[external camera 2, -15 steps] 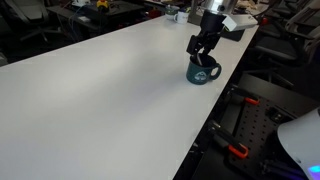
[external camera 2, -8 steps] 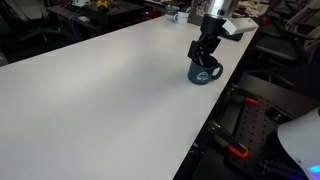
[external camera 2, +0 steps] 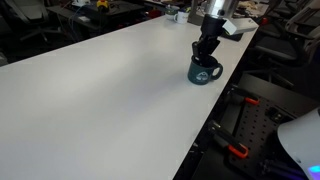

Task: Remove the marker from the cup and put it on the table

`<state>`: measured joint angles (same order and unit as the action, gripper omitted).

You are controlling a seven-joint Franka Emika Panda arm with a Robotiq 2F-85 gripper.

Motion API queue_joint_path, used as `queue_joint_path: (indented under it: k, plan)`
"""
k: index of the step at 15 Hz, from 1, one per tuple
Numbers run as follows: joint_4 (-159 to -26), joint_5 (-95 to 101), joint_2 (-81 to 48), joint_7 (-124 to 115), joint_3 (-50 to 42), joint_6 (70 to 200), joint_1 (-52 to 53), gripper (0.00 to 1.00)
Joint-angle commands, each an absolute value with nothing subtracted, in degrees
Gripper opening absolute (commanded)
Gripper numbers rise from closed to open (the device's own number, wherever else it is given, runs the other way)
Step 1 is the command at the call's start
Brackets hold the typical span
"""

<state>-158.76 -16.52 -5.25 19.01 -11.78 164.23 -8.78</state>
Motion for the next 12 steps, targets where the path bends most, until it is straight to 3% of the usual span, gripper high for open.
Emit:
queue_joint_path:
  k: [1, 12]
  plan:
    - [-159.40, -17.10, -3.58, 20.04, -12.07, 163.45, -9.15, 0.05]
    - [-159.78, -12.02, 2.45, 16.77, -12.32, 156.24, -10.72, 0.05]
